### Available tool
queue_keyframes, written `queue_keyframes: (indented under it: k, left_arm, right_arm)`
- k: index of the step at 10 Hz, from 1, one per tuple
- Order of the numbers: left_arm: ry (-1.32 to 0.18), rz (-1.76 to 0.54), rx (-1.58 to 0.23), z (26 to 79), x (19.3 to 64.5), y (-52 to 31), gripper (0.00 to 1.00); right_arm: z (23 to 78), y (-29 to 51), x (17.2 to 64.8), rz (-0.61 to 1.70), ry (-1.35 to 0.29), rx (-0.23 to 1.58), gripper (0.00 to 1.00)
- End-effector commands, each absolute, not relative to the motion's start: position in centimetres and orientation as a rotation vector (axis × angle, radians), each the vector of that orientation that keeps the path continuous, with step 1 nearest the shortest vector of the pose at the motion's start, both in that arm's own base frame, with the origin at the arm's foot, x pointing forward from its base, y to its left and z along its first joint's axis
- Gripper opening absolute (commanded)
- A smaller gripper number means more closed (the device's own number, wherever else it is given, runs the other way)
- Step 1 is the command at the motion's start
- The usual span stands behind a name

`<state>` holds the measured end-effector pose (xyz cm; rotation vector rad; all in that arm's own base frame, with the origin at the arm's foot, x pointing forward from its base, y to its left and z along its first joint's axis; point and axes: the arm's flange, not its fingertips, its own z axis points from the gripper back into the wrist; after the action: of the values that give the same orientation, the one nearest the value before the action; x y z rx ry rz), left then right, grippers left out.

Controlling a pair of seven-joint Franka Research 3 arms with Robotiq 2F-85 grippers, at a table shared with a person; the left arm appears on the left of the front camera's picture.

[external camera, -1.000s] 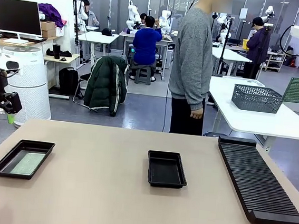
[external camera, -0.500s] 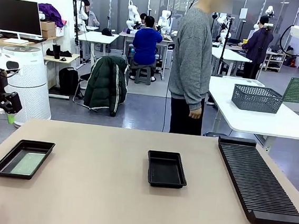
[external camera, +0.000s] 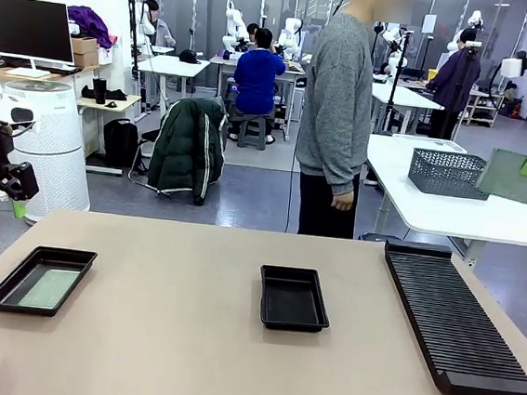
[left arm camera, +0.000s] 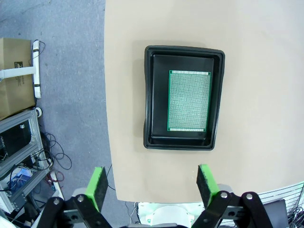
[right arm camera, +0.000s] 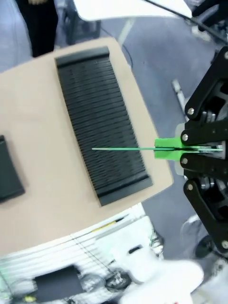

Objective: Inspect and transfer BCBs to ESD trays.
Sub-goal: Pick up the Blank PCB from the PCB Rack and place it in the right ESD tray.

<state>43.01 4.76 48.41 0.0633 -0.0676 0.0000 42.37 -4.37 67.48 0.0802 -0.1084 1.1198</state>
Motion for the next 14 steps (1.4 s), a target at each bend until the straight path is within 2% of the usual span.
queue_keyframes:
  k: [1,4,9,14]
  left_arm:
    - [-0.067,0.004,0.048,48.4,43.0,4.7,1.00]
    - [-0.067,0.004,0.048,48.4,43.0,4.7,1.00]
    - [-0.067,0.004,0.048,48.4,43.0,4.7,1.00]
    - [-0.067,0.004,0.048,48.4,43.0,4.7,1.00]
  right_arm:
    - [64.9,-0.8,40.5,0.937,-0.151,0.108,0.02]
    - [60.9,3.3,38.7,0.649,-0.170,0.115,0.02]
    - [54.8,10.3,36.7,0.351,-0.204,0.235,0.02]
    - [48.4,14.2,38.9,0.189,-0.189,0.467,0.02]
